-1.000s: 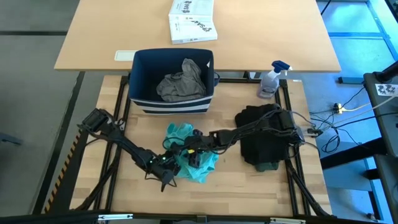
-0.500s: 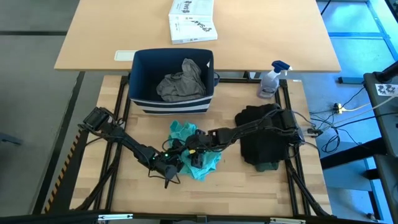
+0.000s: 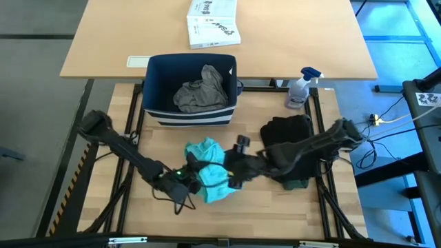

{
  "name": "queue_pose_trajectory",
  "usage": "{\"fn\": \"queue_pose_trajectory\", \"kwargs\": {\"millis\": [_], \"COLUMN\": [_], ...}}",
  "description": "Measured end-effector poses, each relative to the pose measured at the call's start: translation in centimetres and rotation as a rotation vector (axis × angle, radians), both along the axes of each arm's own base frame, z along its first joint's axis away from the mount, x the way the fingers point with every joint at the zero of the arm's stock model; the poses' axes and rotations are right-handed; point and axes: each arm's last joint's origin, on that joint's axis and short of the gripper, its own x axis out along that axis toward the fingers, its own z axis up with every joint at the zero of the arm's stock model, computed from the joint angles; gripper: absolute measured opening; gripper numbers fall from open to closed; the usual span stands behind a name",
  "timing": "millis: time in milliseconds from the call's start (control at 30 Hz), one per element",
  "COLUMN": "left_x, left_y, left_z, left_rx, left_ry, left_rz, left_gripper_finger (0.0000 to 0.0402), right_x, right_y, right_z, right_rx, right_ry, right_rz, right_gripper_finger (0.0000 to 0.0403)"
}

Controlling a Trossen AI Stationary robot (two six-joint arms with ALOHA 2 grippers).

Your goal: Fold Laundry from Bin

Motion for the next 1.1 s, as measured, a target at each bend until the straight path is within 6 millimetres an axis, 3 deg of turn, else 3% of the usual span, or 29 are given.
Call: {"fn": "queue_pose_trajectory", "kwargs": {"millis": [100,233,567,733,900,1100], "left_x": [-0.7,-1.9,-4.0,-4.6,-4.8,-4.5], "left_y": [0.2,1.1,2.8,3.8,6.7,13.1], "left_z": [3.9,7.9,15.1,19.5,23.2,24.6], "left_rx": [-0.029,-0.047,0.106,0.073,0.021,0.045], "left_ry": [-0.094,-0.181,-0.291,-0.379,-0.478,-0.527], "left_rz": [0.021,0.04,0.182,0.249,0.379,0.603], "left_gripper_finger": [0.0022,0.0022,0.0022,0.0022,0.0022,0.0022], "right_x": [-1.9,-3.4,-4.0,-4.3,-4.3,-4.3], "right_y": [1.0,1.9,1.7,1.5,1.4,1.4], "right_z": [1.6,2.3,2.0,2.1,2.2,2.2], "right_rx": [-0.059,-0.123,-0.212,-0.25,-0.309,-0.349], "right_ry": [-0.053,-0.078,-0.072,-0.062,-0.059,-0.047], "right_rz": [-0.057,-0.113,-0.191,-0.202,-0.194,-0.173], "right_gripper_finger": [0.0232,0.0232,0.0232,0.0232,0.0232,0.0232]}}
